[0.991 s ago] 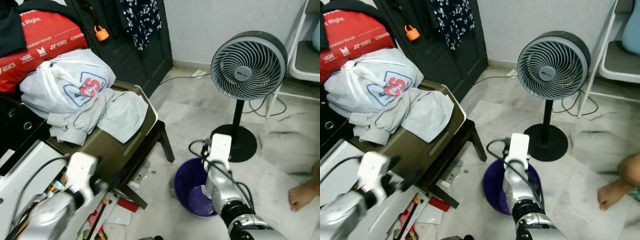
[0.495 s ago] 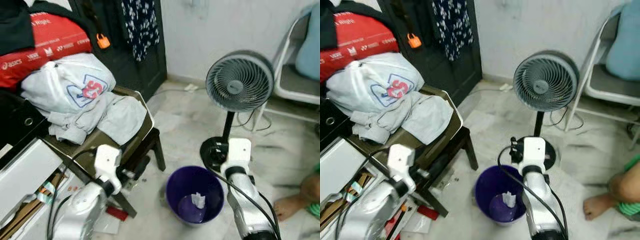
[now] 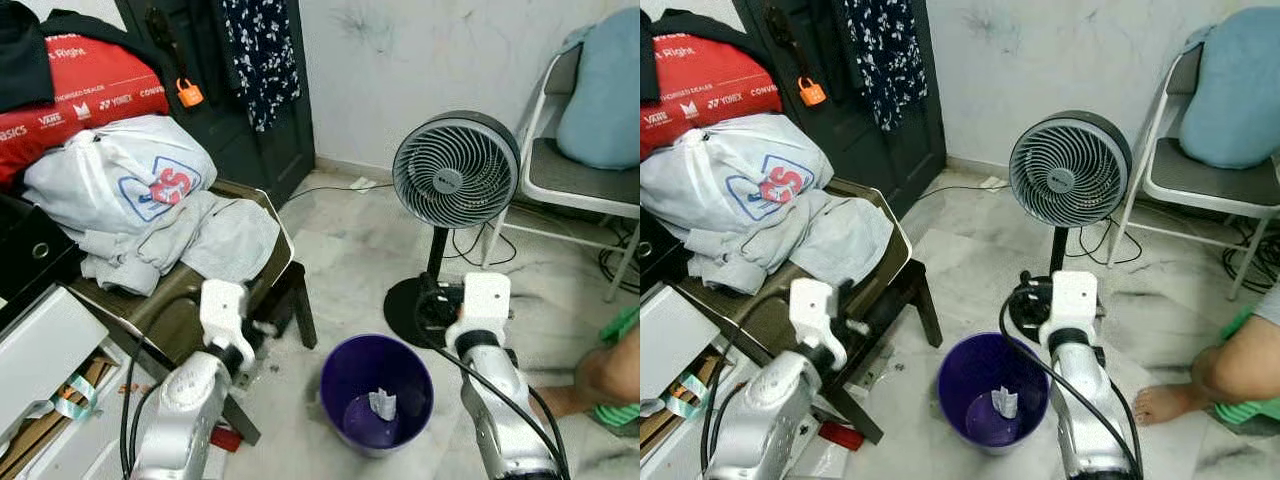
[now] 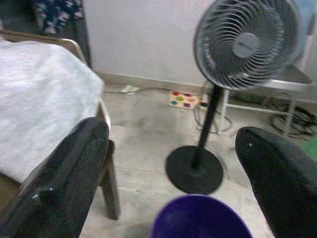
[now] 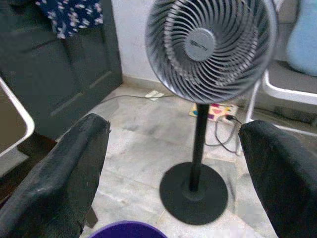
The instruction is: Clean up the room
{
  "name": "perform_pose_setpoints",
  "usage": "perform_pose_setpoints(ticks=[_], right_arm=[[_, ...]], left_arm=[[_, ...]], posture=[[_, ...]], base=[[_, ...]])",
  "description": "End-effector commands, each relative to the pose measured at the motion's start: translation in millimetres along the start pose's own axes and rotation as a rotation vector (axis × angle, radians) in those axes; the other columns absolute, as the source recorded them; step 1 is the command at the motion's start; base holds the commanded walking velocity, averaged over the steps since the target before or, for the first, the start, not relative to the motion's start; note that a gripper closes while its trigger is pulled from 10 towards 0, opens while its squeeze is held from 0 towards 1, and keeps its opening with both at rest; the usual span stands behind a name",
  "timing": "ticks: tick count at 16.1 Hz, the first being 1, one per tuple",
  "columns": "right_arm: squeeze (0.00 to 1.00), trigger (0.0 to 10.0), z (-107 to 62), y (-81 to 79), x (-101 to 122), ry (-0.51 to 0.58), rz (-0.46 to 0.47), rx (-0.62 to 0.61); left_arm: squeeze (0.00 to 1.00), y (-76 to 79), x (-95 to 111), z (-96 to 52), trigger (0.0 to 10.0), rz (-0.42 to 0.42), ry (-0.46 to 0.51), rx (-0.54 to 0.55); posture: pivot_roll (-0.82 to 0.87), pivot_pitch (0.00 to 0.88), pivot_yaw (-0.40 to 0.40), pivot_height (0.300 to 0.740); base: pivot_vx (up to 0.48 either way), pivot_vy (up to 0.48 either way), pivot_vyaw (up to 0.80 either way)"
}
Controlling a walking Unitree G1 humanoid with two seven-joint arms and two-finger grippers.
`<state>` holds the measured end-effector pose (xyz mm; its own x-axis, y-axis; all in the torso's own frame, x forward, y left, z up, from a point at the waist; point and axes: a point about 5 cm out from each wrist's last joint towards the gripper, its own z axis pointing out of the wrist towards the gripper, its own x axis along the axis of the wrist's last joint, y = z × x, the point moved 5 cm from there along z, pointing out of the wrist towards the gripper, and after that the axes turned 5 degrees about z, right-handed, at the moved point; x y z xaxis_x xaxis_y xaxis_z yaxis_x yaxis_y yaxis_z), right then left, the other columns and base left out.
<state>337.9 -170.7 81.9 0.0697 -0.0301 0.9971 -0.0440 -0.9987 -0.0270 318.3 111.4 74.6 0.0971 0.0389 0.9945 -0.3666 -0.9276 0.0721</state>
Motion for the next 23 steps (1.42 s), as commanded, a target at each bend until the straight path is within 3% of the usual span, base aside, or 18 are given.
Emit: perform_pose_setpoints(ticks=[1,3,6,10,14,17,19,20,23], right_arm=[[0.0,10.0,3.0,-8.7,6,0.009,-0.001,0.033],[0.0,10.0,9.6,-12.9,9,0.013,-0.054,0.044],[0.0,10.0,13.8,-16.8,14,0.025,-0.056,0.044],[0.0,10.0,10.1,-8.7,2,-0.018,-0.057,0.02],[0.0,10.0,9.5,-13.7,-3,-0.032,-0.066,0.05],[0.0,10.0,8.0,-16.9,-7,-0.046,-0.056,0.063],[0.0,10.0,8.8,-20.0,-18,-0.094,-0.022,0.065],[0.0,10.0,9.8,-26.1,-45,-0.219,0.038,0.06],[0.0,10.0,4.8,-30.8,-93,-0.47,0.062,0.022]], left_arm=[[0.0,-6.9,-1,-0.2,10.0,0.018,-0.002,0.029],[0.0,-9.2,1,2.1,10.0,0.028,0.01,0.041],[0.0,-10.8,4,2.4,10.0,0.017,0.033,0.062],[0.0,-11.8,-2,-1.5,10.0,-0.005,0.024,0.09],[0.0,-13.2,-2,-0.9,10.0,-0.018,0.022,0.102],[0.0,-10.5,-5,-0.9,10.0,-0.036,0.01,0.086],[0.0,-6.0,-23,3.9,10.0,-0.027,-0.101,0.066],[0.0,-3.0,-40,8.4,10.0,-0.021,-0.182,0.056],[0.0,-4.3,-76,8.4,10.0,-0.002,-0.384,0.03]], posture=[[-0.14,0.0,0.084,0.74],[-0.13,0.0,0.076,0.74],[-0.12,0.0,0.071,0.74],[-0.12,0.0,0.062,0.74],[-0.12,0.0,0.063,0.74],[-0.12,0.0,0.066,0.74],[-0.12,0.0,0.065,0.74],[-0.12,0.0,0.068,0.74],[-0.11,0.0,0.065,0.74]], base=[[0.0,0.0,0.0],[0.0,0.0,0.0],[0.0,0.0,0.53],[0.0,0.0,0.0],[0.0,0.0,0.0],[0.0,0.0,0.8],[0.0,0.0,0.8],[0.0,0.0,0.63],[0.0,0.0,0.13]])
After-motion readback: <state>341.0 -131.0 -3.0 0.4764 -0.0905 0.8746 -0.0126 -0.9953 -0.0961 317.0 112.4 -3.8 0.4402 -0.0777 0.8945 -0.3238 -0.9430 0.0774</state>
